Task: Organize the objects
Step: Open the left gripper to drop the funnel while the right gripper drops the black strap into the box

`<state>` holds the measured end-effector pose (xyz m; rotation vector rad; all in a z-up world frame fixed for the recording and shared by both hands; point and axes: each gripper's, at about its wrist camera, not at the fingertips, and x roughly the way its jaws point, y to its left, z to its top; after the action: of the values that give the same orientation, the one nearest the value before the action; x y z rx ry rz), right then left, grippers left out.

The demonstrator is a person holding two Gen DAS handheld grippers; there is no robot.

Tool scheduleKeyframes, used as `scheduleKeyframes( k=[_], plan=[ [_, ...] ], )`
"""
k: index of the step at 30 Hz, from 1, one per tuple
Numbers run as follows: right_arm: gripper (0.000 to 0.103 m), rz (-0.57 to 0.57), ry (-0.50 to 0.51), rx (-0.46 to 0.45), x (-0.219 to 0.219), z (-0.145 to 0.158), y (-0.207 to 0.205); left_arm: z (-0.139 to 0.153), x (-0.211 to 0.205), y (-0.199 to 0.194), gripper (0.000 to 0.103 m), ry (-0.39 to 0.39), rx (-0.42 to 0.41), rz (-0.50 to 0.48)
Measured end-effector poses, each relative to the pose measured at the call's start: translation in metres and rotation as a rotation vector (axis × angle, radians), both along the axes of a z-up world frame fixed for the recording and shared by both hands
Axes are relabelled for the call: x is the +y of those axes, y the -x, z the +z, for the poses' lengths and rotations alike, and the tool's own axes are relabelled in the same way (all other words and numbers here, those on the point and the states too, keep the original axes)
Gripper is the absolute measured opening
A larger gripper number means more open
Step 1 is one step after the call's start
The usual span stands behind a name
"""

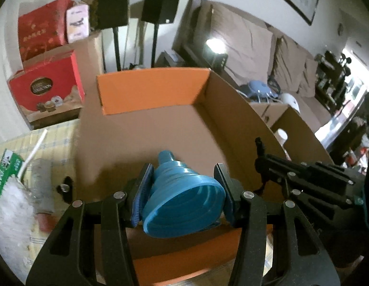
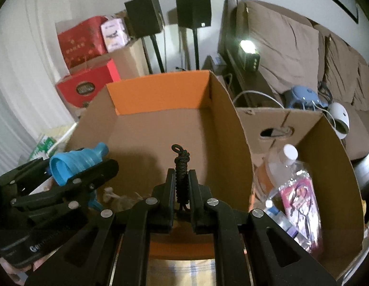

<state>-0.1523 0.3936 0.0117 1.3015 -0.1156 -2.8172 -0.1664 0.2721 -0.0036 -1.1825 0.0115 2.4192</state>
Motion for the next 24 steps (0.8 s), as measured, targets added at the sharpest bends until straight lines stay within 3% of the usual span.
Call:
scheduleKeyframes(
  k=[7,12,17,19,24],
  plan=[
    [0.011,-0.005,0.008,-0.024,0.007,-0.004,-0.004,-0.014,0.012,-0.003,0.054,0.024,-0.032,-0.024],
    [0.030,-0.021,0.029,-0.005,0.011,0.000,-0.009,-0.009,-0.003,-0.003,0.067,-0.010,-0.034,0.003],
    [0.036,-0.017,0.035,0.014,0.009,0.009,-0.012,0.004,-0.024,-0.005,0.070,-0.038,-0.022,0.023],
    [0.040,-0.014,0.035,0.023,0.005,0.013,-0.014,0.010,-0.035,-0.007,0.080,-0.056,-0.015,0.038],
    [0.053,0.007,0.027,0.041,-0.007,0.020,-0.019,0.025,-0.055,-0.015,0.090,-0.056,0.029,0.072]
  ],
)
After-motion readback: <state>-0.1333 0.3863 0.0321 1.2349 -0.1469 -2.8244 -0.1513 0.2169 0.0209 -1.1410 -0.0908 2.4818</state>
